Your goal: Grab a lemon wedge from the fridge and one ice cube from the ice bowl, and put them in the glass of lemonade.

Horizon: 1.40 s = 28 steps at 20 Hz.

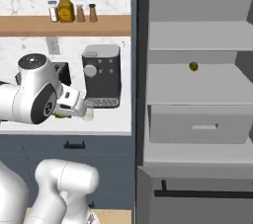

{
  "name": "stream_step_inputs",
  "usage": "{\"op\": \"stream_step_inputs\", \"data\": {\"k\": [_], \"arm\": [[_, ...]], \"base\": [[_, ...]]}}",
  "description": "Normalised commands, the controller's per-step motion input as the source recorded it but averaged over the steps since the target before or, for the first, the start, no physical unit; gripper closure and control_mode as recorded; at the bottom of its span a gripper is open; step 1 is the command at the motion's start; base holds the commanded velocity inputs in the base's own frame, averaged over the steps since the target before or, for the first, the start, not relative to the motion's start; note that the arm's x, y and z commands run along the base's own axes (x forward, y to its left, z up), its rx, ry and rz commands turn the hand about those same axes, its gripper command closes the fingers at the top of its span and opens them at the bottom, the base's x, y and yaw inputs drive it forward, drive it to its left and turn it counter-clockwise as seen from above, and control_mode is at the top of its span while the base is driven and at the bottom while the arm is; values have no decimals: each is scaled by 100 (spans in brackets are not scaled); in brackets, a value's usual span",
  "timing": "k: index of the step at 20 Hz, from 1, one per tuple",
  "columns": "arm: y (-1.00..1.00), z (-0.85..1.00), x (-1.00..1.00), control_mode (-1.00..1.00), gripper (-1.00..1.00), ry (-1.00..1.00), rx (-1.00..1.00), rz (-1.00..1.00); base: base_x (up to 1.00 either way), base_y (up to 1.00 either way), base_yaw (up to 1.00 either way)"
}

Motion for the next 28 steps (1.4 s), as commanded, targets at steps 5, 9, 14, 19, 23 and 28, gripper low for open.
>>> {"op": "stream_step_inputs", "data": {"k": [5, 9, 14, 19, 23, 28], "arm": [[0, 0, 0, 100, 100, 0, 0, 0], [0, 0, 0, 100, 100, 0, 0, 0], [0, 0, 0, 100, 100, 0, 0, 0], [0, 0, 0, 100, 100, 0, 0, 0], [-5, -19, 16, -100, 100, 11, 1, -8], [-21, -42, 36, -100, 100, 17, 6, -9]], "base": [[52, 69, -6], [67, 27, -1], [59, 0, -1], [54, 0, -3], [9, 0, -1], [0, 0, 0]]}}
